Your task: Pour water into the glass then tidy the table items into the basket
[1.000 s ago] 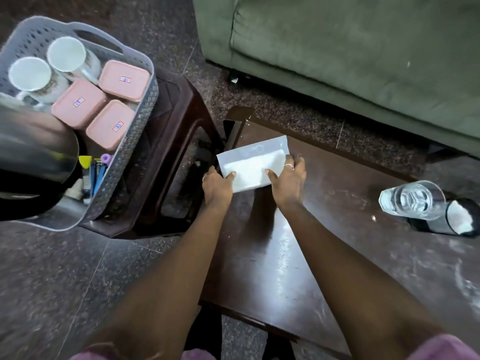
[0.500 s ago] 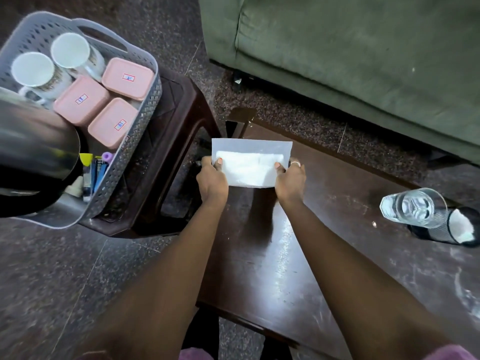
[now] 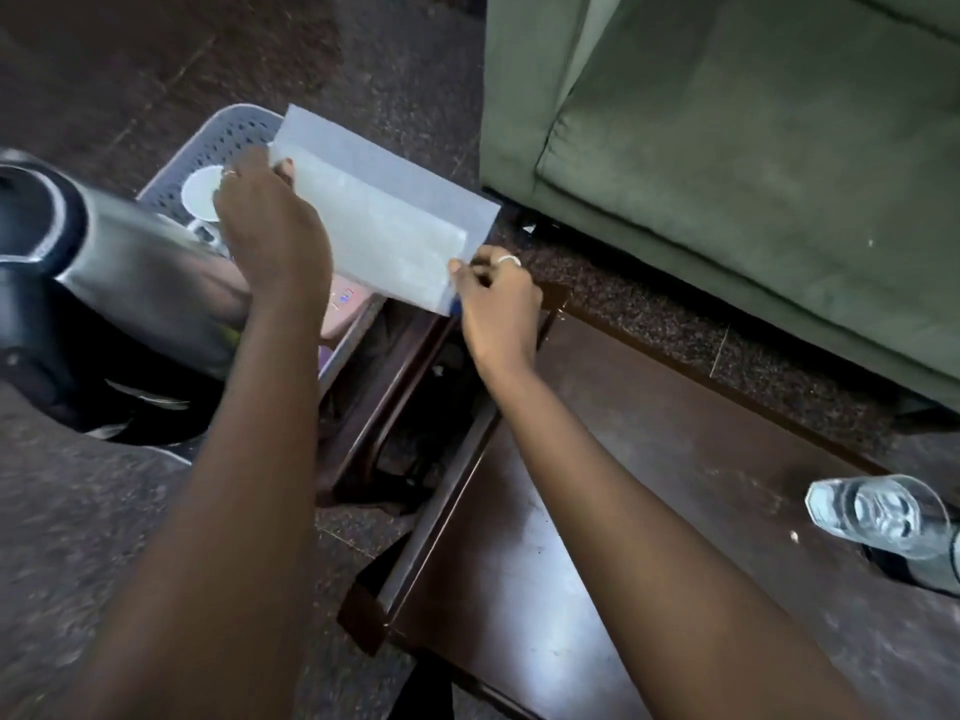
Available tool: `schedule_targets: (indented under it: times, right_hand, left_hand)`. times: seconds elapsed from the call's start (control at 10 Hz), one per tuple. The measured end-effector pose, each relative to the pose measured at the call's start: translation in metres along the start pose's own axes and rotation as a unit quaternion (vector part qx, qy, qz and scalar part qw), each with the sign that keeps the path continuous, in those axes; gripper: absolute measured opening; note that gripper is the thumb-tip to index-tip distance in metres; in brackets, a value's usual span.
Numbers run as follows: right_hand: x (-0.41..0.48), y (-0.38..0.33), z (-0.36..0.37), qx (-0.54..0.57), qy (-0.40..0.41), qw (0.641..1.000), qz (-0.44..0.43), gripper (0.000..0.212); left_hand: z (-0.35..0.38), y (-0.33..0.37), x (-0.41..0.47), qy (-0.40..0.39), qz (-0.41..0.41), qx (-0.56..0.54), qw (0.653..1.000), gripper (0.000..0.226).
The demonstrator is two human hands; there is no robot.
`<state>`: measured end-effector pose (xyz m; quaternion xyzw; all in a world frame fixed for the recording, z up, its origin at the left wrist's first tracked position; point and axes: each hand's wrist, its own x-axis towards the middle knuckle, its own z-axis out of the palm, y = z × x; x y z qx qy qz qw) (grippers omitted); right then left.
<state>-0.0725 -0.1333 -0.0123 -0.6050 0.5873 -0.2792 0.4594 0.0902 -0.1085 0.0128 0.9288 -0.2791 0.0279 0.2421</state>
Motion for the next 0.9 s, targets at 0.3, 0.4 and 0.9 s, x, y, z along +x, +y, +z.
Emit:
schedule_targets:
  times: [0.3, 0.4, 0.9]
  right_hand:
    - [0.024, -0.042, 0.078, -0.141, -0.105, 0.984, 0.018, 0.028]
    - [0.021, -0.045, 0.091, -0.182, -0.099, 0.978, -0.014, 0.028]
    - [-0.003, -0.011, 0.09, -0.193, -0.035, 0.956, -0.22, 0.025]
  left_hand:
    - [0.02, -0.029, 0.063, -0.031, -0.084, 0.152, 0.984, 0.038]
    - [0.03, -0.032, 0.074, -0.023, -0.095, 0.136, 0.986, 0.041]
    - [0.062, -0.043, 0.015, -0.061, 0.008, 0.043, 0.997, 0.055]
